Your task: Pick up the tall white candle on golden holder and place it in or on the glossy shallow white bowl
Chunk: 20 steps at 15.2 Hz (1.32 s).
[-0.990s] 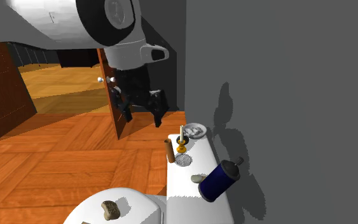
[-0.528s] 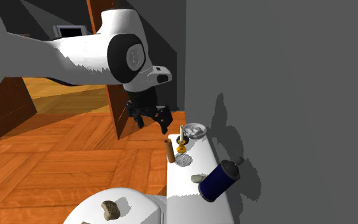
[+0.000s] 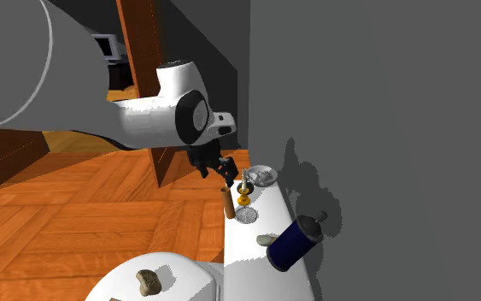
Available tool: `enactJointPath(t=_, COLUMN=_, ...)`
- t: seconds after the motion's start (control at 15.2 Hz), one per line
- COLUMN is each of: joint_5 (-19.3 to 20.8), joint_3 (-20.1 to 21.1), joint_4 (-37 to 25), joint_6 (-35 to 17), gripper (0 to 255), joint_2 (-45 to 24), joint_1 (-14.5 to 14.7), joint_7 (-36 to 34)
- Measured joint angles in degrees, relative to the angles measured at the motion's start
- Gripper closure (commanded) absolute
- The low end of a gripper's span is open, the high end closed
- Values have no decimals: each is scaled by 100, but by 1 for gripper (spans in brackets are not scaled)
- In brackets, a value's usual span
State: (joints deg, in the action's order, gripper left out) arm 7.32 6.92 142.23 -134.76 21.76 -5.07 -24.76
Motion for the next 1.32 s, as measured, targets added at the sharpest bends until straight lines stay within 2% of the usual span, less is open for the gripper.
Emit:
enactJointPath(t=0.26, joint_5=452, joint_3=213, joint_4=-321, joint_6=-746, gripper=0, joint_2=-882, joint_1=-260, joint_7=-719)
enactJointPath(t=0.66, joint_5=1602, joint_3=328, joint_4=-1046, joint_6=-1608, gripper=0, joint_2=-2277, joint_1=-575, joint_7=-2089)
enactJointPath(t=0.92, joint_5=2392, joint_3=205, joint_4=-1663, joint_6=-1859, gripper=0, joint_2=-3091, joint_1=-512, joint_7=-3036)
enactJointPath(t=1.32, joint_5=2800, joint_3=18, joint_4=-1931, joint_6=-2156, gripper=0, joint_2=-3651, joint_1=-474, joint_7=-3362)
